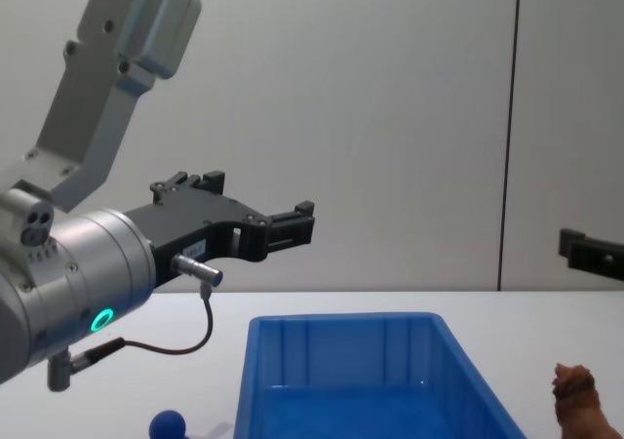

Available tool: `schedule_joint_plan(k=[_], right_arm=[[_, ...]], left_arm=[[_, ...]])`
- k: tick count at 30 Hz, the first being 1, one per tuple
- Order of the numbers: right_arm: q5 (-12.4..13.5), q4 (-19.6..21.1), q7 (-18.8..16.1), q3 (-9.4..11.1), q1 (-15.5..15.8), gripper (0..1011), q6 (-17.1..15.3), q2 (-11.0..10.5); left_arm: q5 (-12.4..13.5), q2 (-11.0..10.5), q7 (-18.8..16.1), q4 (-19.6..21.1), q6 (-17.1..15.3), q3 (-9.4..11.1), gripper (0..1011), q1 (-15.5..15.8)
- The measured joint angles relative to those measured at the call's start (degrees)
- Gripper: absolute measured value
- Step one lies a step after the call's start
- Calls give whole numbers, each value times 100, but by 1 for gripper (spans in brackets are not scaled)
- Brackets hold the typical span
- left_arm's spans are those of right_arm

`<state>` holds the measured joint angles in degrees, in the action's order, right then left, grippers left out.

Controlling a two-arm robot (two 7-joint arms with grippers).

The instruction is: Pick up the two dolls from the table and place them into the box.

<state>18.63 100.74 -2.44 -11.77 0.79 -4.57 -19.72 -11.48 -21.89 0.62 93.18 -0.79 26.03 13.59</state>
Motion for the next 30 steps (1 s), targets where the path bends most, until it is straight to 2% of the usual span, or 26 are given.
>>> schedule_joint_plan(k=[14, 30], right_arm=[[115, -107, 189, 150, 36, 1001, -585, -135], [2, -217, 340, 217, 165, 1001, -1206, -230]], left_arm=[[0, 0, 0, 0, 0, 0, 1001, 0], [0, 0, 0, 0, 0, 0, 1001, 0]])
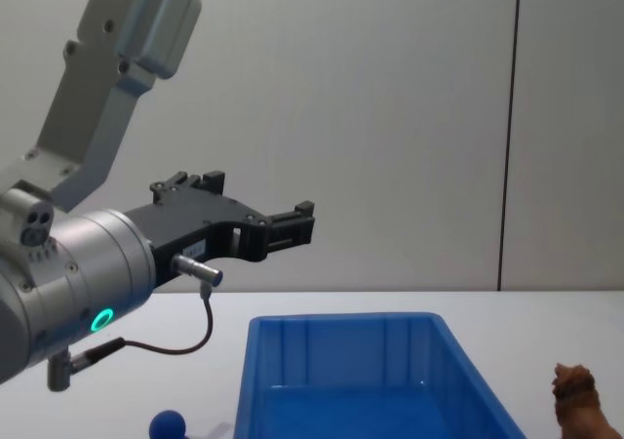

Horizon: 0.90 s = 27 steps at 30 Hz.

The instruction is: Pick up the two dolls from the table and place them into the box.

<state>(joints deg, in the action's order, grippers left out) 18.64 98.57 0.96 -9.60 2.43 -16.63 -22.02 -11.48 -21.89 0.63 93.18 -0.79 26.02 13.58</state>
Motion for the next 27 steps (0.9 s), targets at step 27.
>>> schedule_joint_plan(k=[27], right_arm=[[-172, -511, -269, -67, 16, 686, -410, 77]], left_arm=[[0, 0, 0, 0, 0, 0, 1001, 0]])
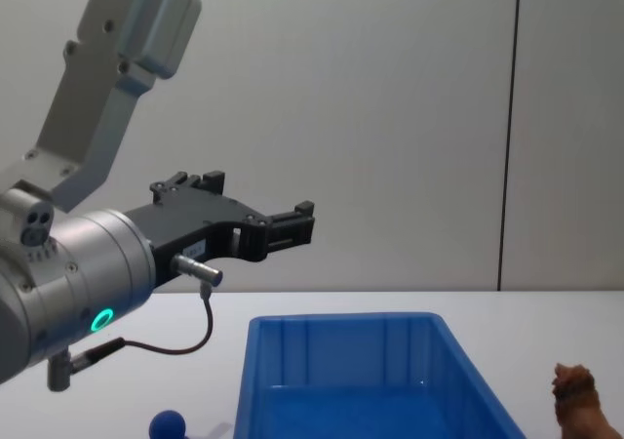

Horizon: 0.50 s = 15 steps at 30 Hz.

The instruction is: Pick up the two dolls from the table and place them into the box.

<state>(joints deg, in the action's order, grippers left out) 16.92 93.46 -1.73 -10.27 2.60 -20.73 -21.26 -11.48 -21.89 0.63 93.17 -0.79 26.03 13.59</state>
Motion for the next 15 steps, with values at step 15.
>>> schedule_joint_plan(k=[15], right_arm=[[-192, 74, 16, -26, 28, 371, 283, 45]], left_arm=[[0, 0, 0, 0, 0, 0, 1001, 0]])
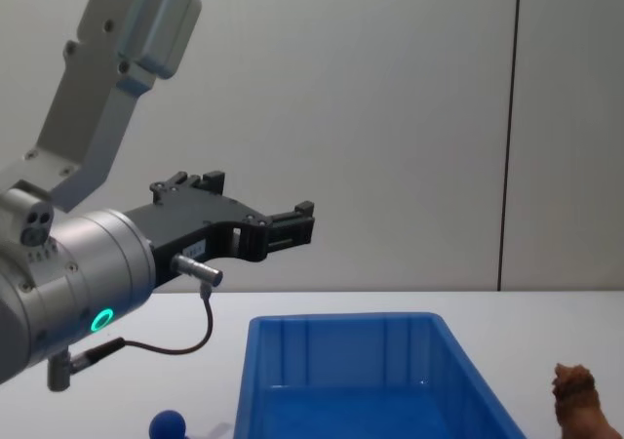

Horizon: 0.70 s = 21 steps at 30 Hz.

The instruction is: Pick up the two dolls from the table and place them into the box.

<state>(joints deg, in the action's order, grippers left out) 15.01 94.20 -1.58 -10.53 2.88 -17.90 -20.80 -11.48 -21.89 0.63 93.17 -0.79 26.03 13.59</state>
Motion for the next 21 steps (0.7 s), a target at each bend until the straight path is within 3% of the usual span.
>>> schedule_joint_plan(k=[12, 21], right_arm=[[-280, 394, 94, 4, 7, 371, 374, 13], [-455, 424, -240, -79, -216, 371, 563, 149]], left_arm=[[0, 0, 0, 0, 0, 0, 1001, 0], [0, 0, 0, 0, 0, 0, 1001, 0]])
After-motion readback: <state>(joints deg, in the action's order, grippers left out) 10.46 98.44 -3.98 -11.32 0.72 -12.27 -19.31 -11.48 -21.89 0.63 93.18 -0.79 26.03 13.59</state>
